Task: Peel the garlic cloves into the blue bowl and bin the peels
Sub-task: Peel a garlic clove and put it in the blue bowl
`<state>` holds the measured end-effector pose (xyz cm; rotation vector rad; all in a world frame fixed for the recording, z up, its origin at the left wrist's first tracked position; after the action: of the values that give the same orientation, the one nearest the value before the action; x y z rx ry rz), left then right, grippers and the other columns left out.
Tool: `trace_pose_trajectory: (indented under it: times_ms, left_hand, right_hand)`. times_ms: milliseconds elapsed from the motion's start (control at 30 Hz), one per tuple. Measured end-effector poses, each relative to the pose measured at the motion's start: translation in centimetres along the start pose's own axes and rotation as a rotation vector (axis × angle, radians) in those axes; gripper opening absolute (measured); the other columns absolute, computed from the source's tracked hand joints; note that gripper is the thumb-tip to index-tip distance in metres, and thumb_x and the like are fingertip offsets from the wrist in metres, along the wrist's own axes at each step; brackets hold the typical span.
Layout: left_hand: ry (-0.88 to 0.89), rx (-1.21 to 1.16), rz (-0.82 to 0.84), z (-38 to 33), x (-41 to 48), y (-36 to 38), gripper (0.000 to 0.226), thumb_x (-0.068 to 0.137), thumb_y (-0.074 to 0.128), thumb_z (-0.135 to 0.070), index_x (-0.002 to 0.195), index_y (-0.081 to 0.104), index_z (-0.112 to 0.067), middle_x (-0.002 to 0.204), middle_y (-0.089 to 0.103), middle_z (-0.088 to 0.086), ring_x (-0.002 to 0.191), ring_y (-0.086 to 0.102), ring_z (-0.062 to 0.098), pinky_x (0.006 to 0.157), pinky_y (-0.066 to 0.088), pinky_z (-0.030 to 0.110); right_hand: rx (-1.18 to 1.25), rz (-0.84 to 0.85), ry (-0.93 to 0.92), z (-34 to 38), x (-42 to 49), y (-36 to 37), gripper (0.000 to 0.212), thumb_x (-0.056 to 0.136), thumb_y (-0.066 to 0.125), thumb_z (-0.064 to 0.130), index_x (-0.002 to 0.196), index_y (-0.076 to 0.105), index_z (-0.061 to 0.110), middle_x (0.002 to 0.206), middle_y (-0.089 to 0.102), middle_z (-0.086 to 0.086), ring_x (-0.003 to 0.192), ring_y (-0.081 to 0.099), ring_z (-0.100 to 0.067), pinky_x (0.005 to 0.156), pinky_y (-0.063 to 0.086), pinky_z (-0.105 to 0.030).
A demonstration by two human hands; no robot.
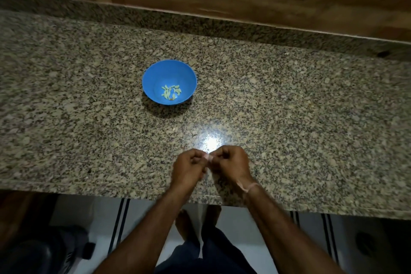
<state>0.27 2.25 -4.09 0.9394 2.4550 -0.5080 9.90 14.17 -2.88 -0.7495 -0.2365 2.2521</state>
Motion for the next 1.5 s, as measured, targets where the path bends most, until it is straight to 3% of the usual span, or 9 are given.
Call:
trace_pose_trajectory:
  times_ms: [100, 267, 433, 600, 700, 867, 1167, 1367, 1500]
  left_hand:
    - [-0.132, -0.275, 0.024, -0.2, -0.3, -0.5, 0.008, 0.093, 0.074, -0.009, 0.09, 0.07, -0.004, 0.072, 0.072, 0.013, 0.06, 0.065, 0.018, 0.063, 0.054, 0.033]
    - [-0.183, -0.295, 0.086, -0.7, 0.0, 0.1, 0.011, 0.095, 0.069, 0.0, 0.086, 0.071, -0.006, 0.072, 0.071, 0.015, 0.06, 0.063, 0.018, 0.065, 0.054, 0.032]
    - [0.009, -0.115, 0.004, -2.1, 0.5, 0.8, 0.014, 0.093, 0.068, 0.002, 0.081, 0.068, -0.005, 0.065, 0.069, 0.016, 0.057, 0.062, 0.024, 0.059, 0.054, 0.038]
    - [-0.07, -0.201, 0.052, -1.6, 1.0, 2.0, 0.01, 0.095, 0.068, 0.002, 0.085, 0.069, -0.001, 0.074, 0.072, 0.023, 0.064, 0.066, 0.025, 0.064, 0.056, 0.033]
    - [-0.141, -0.282, 0.047, -1.4, 1.5, 2.6, 0.01, 0.094, 0.069, 0.003, 0.084, 0.068, -0.001, 0.081, 0.072, 0.026, 0.066, 0.067, 0.024, 0.063, 0.057, 0.029]
    - [-0.102, -0.251, 0.003, -1.8, 1.9, 3.3, 0.012, 0.092, 0.07, 0.005, 0.081, 0.066, 0.0, 0.072, 0.07, 0.021, 0.061, 0.064, 0.022, 0.056, 0.056, 0.026]
    - [-0.164, -0.191, -0.081, -1.5, 1.8, 3.9, 0.016, 0.097, 0.067, -0.002, 0.082, 0.071, -0.002, 0.071, 0.074, 0.016, 0.056, 0.065, 0.016, 0.052, 0.05, 0.026]
    - [0.124, 0.09, -0.175, -3.2, 1.3, 3.3, 0.015, 0.092, 0.072, -0.006, 0.079, 0.076, -0.011, 0.074, 0.076, 0.0, 0.072, 0.073, 0.013, 0.068, 0.059, 0.03]
    - [0.152, 0.203, -0.193, -2.4, 0.9, 3.3, 0.014, 0.093, 0.073, -0.018, 0.079, 0.073, -0.019, 0.076, 0.075, -0.006, 0.073, 0.07, 0.009, 0.068, 0.057, 0.029]
  right_hand:
    - [0.3, 0.065, 0.014, 0.0, -1.2, 0.8, 0.002, 0.088, 0.08, 0.003, 0.09, 0.08, 0.004, 0.085, 0.079, -0.015, 0.084, 0.077, -0.04, 0.082, 0.064, -0.054]
    - [0.384, 0.012, -0.015, -0.1, -1.5, 0.4, 0.005, 0.087, 0.08, 0.003, 0.092, 0.08, 0.004, 0.087, 0.079, -0.017, 0.085, 0.077, -0.039, 0.081, 0.064, -0.05]
    - [0.582, 0.041, 0.114, -0.9, -1.0, 0.5, 0.012, 0.089, 0.077, -0.002, 0.095, 0.071, -0.01, 0.085, 0.071, -0.037, 0.077, 0.072, -0.042, 0.077, 0.06, -0.052]
    - [0.181, -0.1, -0.101, -0.2, -0.3, -0.9, 0.012, 0.087, 0.075, -0.002, 0.078, 0.069, 0.004, 0.072, 0.072, -0.011, 0.067, 0.068, -0.016, 0.061, 0.053, -0.024]
    - [-0.081, -0.128, -0.223, 0.4, -0.1, -1.1, 0.022, 0.079, 0.061, -0.002, 0.071, 0.058, 0.019, 0.068, 0.06, 0.004, 0.065, 0.055, -0.008, 0.057, 0.039, -0.022]
    - [0.317, -0.036, 0.004, -0.8, 0.9, -1.7, 0.011, 0.09, 0.07, -0.006, 0.08, 0.067, -0.002, 0.073, 0.071, -0.01, 0.065, 0.069, -0.014, 0.06, 0.055, -0.028]
    - [-0.071, 0.001, -0.381, -0.3, 2.0, -2.3, 0.025, 0.089, 0.061, -0.003, 0.079, 0.061, 0.02, 0.068, 0.058, 0.011, 0.064, 0.054, -0.003, 0.058, 0.037, -0.019]
    - [0.097, 0.019, -0.286, -0.3, 2.1, -2.3, 0.02, 0.094, 0.075, 0.013, 0.076, 0.066, 0.014, 0.071, 0.067, 0.001, 0.066, 0.059, -0.003, 0.059, 0.044, -0.017]
    - [-0.184, 0.031, -0.5, -0.1, 1.6, -2.3, 0.027, 0.102, 0.064, 0.016, 0.079, 0.051, 0.023, 0.073, 0.049, 0.009, 0.07, 0.046, -0.009, 0.061, 0.033, -0.026]
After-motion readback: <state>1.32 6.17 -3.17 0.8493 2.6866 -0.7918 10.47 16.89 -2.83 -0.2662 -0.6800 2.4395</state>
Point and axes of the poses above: each hand's wrist, its own x-axis towards the middle knuckle, its own y-axis out of the palm, z = x × y, the point moved 4 cm from there along x, towards the middle knuckle
